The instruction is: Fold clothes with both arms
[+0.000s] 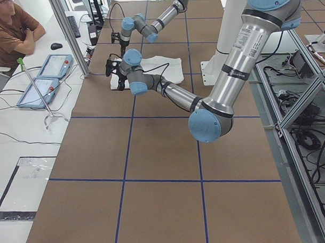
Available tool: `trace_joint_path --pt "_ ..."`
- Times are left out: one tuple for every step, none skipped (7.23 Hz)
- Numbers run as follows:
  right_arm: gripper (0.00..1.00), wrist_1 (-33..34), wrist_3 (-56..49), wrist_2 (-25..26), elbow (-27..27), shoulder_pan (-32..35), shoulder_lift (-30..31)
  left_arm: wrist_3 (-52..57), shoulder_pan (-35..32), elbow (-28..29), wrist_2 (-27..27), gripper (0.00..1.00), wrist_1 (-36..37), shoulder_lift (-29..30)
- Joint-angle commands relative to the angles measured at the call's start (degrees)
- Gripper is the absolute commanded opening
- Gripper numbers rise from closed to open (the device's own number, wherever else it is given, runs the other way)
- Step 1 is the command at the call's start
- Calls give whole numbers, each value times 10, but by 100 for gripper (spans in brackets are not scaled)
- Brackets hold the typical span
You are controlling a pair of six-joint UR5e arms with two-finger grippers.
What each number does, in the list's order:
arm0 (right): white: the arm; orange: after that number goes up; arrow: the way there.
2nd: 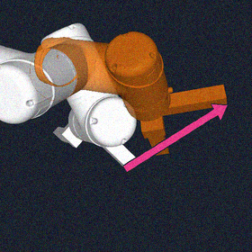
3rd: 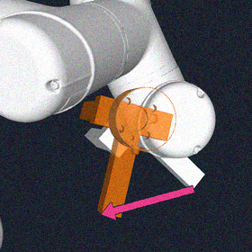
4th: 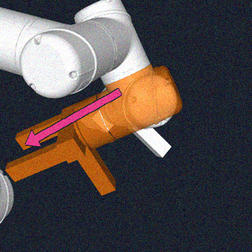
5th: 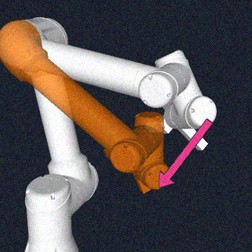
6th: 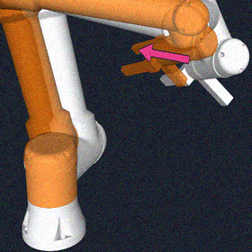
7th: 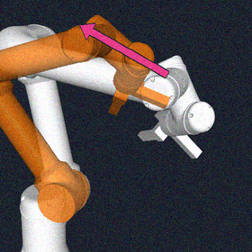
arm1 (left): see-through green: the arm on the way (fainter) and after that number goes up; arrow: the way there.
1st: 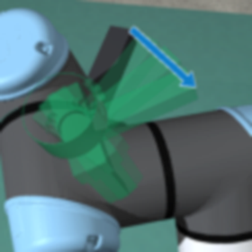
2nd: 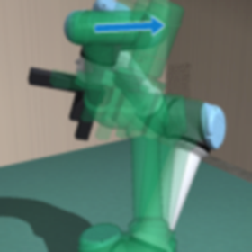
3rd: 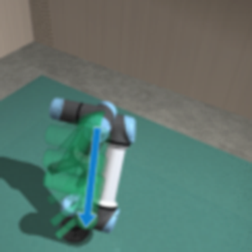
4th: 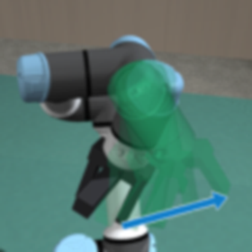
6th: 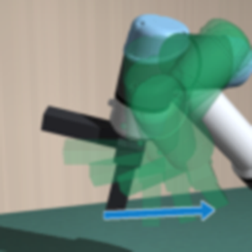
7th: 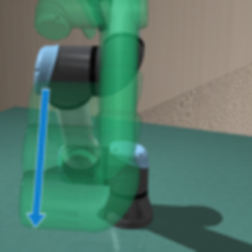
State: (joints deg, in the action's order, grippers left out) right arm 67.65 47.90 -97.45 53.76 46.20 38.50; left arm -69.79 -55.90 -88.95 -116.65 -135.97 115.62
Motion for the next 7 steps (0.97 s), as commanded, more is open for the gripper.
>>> trace_joint_path --pt "100 0 -11 -9 20 6 15 0 0 1 0 100 0 0" --pt "100 1 -8 -14 26 6 12 0 0 6 0 100 -1 0" --pt "100 0 -4 -15 28 6 5 0 0 6 0 100 -1 0" --pt "100 0 12 -14 28 4 -5 0 0 6 0 100 -1 0" --pt "100 4 27 -16 28 1 -25 0 0 6 0 100 -1 0" --pt "100 5 48 -17 35 -14 -26 0 0 7 0 100 -1 0" --pt "100 5 52 -17 35 -23 -26 0 0 7 0 100 -1 0"
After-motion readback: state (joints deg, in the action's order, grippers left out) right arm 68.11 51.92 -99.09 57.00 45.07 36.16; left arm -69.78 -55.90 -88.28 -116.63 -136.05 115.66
